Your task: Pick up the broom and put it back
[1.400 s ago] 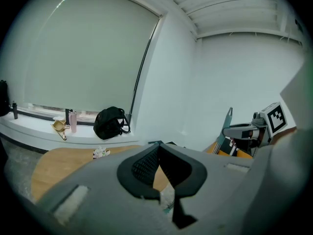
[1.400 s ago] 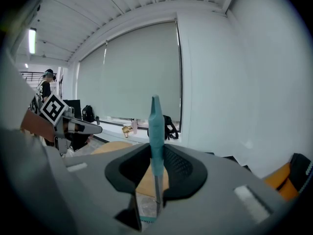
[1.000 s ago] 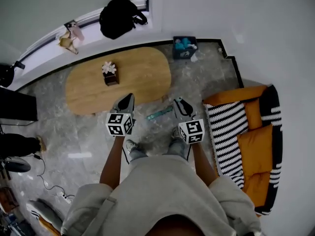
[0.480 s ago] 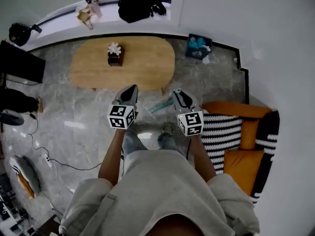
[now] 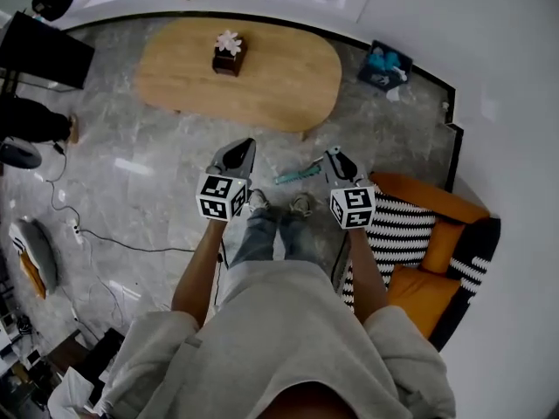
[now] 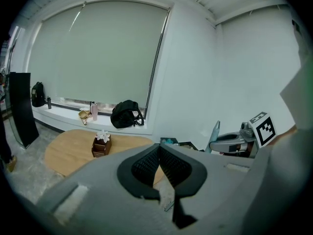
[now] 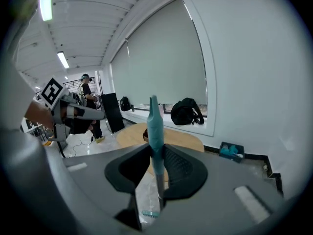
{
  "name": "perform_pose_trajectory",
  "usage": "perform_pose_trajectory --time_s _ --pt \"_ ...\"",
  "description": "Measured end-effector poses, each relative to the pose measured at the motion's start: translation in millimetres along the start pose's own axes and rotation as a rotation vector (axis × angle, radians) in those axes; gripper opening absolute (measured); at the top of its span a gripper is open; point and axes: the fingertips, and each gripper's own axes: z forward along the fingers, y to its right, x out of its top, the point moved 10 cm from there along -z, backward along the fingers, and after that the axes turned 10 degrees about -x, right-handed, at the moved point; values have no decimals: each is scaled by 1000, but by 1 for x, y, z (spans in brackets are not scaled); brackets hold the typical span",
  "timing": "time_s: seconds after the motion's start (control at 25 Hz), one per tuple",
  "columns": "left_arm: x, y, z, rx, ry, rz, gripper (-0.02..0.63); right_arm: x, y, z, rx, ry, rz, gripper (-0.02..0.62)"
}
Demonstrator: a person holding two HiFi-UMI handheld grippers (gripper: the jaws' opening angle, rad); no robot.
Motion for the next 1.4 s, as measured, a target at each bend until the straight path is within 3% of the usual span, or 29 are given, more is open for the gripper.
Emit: perform_pose_trajectory --time_s 0.56,0.72,1.4 --pt "-54 -52 -8 44 -79 -89 3 -59 -32 91 109 -166 -63 91" --pt "-67 -60 -11 66 -94 -111 3 -64 -32 115 118 -174 -11 89" --pt "-96 -80 4 80 -106 -161 3 -57 -23 191 175 -166 -8 88"
